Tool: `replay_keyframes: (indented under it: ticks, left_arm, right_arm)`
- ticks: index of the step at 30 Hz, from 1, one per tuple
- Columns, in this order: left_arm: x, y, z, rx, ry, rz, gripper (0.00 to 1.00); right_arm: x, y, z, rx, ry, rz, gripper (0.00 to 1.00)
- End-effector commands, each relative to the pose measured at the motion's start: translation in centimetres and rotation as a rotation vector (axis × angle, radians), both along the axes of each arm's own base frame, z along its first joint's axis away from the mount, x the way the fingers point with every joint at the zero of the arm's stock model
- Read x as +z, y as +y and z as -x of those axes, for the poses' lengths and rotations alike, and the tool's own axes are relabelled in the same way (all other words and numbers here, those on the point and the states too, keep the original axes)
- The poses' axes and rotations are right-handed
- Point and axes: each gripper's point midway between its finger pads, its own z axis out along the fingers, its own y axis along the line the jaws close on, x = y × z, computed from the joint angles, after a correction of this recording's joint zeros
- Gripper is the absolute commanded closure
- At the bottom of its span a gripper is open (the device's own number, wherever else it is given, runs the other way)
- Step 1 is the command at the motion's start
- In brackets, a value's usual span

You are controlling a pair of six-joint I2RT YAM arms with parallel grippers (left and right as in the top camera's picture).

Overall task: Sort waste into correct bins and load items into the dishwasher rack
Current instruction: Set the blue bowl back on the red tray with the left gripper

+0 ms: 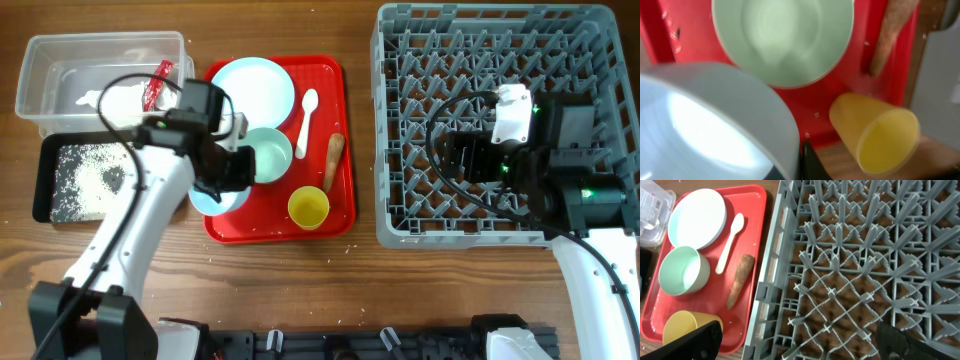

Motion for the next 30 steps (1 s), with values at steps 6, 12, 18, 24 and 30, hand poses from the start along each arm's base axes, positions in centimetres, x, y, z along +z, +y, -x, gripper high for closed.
replay_keyframes:
  ticks: [6,12,18,24,30]
  left_arm:
    - [-5.1,0.2,1.6,0.044,0.022,-0.045,0.96]
    - [-7.0,-1.1,3.0,-0.007,0.029,-0.04,0.96]
    - [-6.9,-1.8,3.0,-0.037,0.012,-0.044,0.53]
    - [-1.1,-3.1,-1.0,-0.049,-0.121,-0.004,0.51]
    - [2.3,-6.0,-2.0,-0.175,-0.217,0.022,0.49]
  right_arm:
    - [0.1,0.2,-0.1,0.001,0.005,-0.02,0.01]
    - [0.1,0.3,-0.1,-0.001,0.007,-0.022,0.01]
    - [0.1,0.3,-0.1,-0.012,0.01,-0.031,0.0]
    - [0.2,0.3,-0.1,-0.018,0.011,-0.036,0.0]
    - [0.1,0.3,-0.1,-0.018,0.013,-0.036,0.01]
